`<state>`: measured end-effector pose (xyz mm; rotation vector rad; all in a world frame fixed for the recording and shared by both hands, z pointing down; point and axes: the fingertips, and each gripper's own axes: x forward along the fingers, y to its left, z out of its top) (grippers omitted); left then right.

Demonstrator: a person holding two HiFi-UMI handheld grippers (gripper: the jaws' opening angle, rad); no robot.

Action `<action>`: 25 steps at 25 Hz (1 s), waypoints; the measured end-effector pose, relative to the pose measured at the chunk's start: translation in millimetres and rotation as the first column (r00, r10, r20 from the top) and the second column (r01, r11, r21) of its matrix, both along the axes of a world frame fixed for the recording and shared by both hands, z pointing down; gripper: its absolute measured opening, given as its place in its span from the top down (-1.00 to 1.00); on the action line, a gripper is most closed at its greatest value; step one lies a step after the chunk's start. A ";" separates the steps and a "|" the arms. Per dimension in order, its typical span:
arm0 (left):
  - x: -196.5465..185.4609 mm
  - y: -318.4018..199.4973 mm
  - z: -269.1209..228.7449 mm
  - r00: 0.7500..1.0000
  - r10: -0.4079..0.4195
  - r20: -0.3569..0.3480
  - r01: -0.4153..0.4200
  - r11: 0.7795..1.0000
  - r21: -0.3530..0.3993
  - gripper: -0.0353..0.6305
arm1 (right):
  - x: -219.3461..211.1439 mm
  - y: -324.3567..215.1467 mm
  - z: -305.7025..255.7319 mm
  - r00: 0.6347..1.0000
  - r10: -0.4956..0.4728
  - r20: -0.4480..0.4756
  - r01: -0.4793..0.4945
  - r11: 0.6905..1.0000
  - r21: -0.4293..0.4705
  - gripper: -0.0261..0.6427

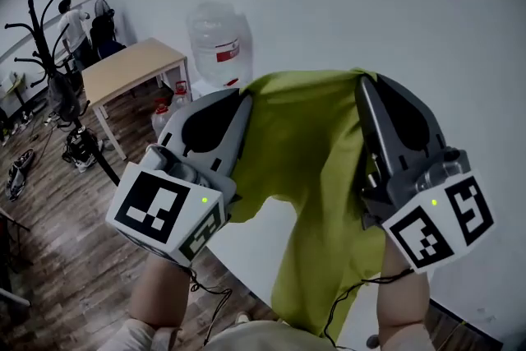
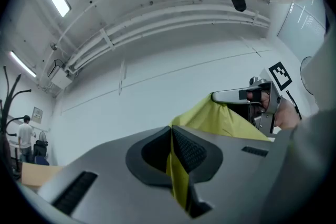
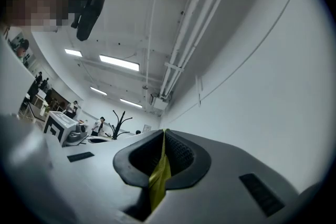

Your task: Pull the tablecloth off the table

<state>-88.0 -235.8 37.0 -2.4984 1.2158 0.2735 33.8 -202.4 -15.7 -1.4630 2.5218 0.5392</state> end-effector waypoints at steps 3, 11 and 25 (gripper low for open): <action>0.4 13.5 -8.3 1.000 0.001 0.012 -0.001 1.000 0.025 0.83 | 5.1 11.2 -1.3 1.000 0.017 -0.014 -0.016 1.000 0.011 0.83; 15.8 -0.6 63.3 0.997 0.028 0.076 -0.020 0.994 -0.103 0.83 | 21.8 -5.0 76.9 0.997 0.071 -0.044 -0.075 0.991 -0.112 0.83; 47.6 11.8 201.8 0.980 0.077 0.181 -0.020 0.954 -0.299 0.83 | 48.6 -4.9 216.5 0.984 0.132 -0.116 -0.162 0.937 -0.311 0.83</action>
